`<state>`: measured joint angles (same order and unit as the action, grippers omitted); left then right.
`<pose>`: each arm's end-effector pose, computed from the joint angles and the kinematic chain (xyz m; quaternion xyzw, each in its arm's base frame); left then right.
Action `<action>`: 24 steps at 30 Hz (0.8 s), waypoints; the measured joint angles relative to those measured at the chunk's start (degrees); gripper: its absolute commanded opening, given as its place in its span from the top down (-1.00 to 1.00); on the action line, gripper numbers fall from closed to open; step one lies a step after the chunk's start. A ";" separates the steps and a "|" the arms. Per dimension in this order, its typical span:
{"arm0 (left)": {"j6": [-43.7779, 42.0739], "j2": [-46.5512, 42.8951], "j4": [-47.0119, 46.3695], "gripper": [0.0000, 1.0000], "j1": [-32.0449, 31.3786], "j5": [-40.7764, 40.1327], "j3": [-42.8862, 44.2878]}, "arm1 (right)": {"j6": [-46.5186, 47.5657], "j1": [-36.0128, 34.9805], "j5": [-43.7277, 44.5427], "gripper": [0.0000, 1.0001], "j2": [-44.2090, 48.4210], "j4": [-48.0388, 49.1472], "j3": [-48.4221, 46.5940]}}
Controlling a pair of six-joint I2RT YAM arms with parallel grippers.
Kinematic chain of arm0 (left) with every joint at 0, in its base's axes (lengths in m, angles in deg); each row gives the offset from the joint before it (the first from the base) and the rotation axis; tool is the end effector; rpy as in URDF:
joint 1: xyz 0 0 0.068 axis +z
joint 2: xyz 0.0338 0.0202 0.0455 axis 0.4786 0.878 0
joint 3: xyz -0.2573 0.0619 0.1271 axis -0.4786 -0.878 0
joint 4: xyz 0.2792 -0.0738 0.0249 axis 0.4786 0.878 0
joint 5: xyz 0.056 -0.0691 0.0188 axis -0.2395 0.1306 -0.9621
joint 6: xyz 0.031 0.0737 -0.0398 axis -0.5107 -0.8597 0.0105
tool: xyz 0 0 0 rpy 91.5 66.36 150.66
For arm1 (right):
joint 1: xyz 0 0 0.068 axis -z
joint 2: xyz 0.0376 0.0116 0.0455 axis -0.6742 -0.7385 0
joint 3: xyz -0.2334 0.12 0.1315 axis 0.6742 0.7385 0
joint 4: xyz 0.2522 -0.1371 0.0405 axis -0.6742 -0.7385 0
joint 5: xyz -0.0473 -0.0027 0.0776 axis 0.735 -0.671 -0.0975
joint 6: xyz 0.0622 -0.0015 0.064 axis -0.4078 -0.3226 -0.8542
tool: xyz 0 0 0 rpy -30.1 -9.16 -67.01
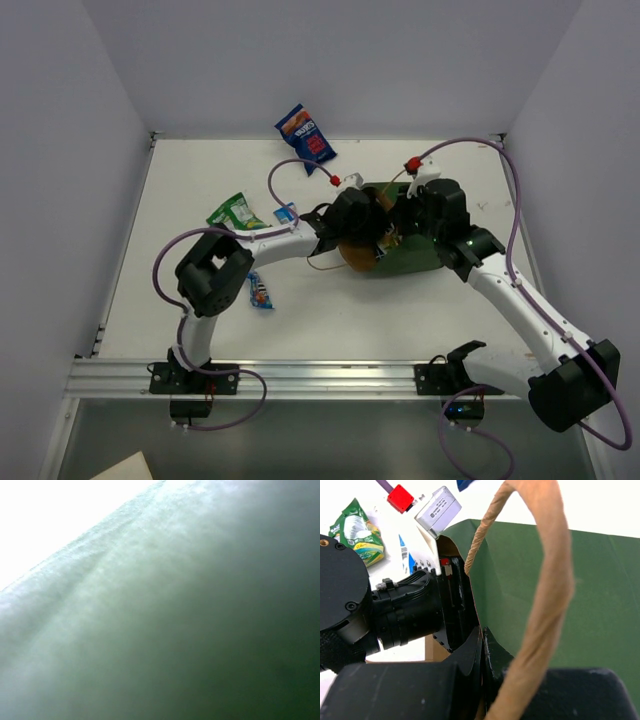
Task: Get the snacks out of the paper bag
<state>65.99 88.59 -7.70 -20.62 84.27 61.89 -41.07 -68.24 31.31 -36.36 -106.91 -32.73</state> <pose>0.3490 -0.3969 0.1807 -0.0834 0.8821 -0.3568 0.2960 0.2815 0.1358 0.3247 -0.0971 0.8431 0.1705 0.5007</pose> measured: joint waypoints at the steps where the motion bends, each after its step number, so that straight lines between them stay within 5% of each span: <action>1: 0.07 0.15 0.00 0.52 0.00 -0.15 0.00 | 0.00 0.00 0.00 1.00 -0.04 -0.04 0.00; 5: -0.28 0.20 0.00 1.00 0.00 -0.66 0.00 | -0.04 0.00 0.00 1.00 -0.46 -0.02 -0.11; 14: -3.78 -5.90 2.40 1.00 0.59 -0.76 -3.08 | -0.20 0.44 0.50 1.00 -0.66 0.15 -0.11; 24: -12.50 -38.38 10.56 1.00 12.66 -0.33 -11.63 | -0.76 3.80 2.86 1.00 -0.57 2.12 0.33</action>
<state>53.48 50.21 2.86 -7.96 83.94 50.26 -41.84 -64.44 34.17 -36.92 -104.79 -32.41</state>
